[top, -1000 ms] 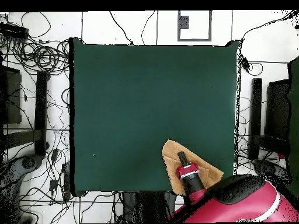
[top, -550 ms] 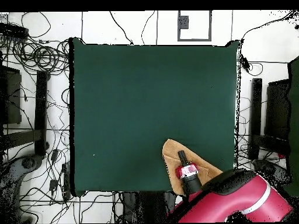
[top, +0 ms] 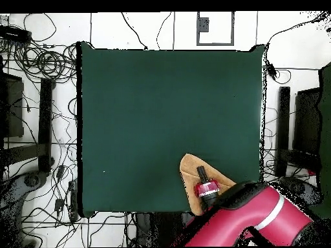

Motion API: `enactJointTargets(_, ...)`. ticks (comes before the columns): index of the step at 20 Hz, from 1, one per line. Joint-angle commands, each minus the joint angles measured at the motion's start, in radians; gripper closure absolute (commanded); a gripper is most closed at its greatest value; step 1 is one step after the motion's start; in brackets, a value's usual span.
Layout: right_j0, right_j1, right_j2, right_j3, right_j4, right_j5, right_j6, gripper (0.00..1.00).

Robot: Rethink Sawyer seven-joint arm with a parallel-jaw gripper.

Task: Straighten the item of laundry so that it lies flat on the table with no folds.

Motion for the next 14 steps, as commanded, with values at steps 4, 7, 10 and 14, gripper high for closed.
enactJointTargets(4, 0.342, 0.064, -0.077, -0.242, 0.476, 0.736, -0.105, 1.00)
enactJointTargets(7, 0.418, 0.037, -0.117, -0.238, 0.439, 0.937, -0.029, 1.00)
enactJointTargets(10, 0.429, -0.020, -0.073, -0.233, 0.353, 1.171, 0.022, 1.00)
enactJointTargets(14, 0.438, -0.022, -0.072, -0.254, 0.364, 1.254, 0.023, 1.00)
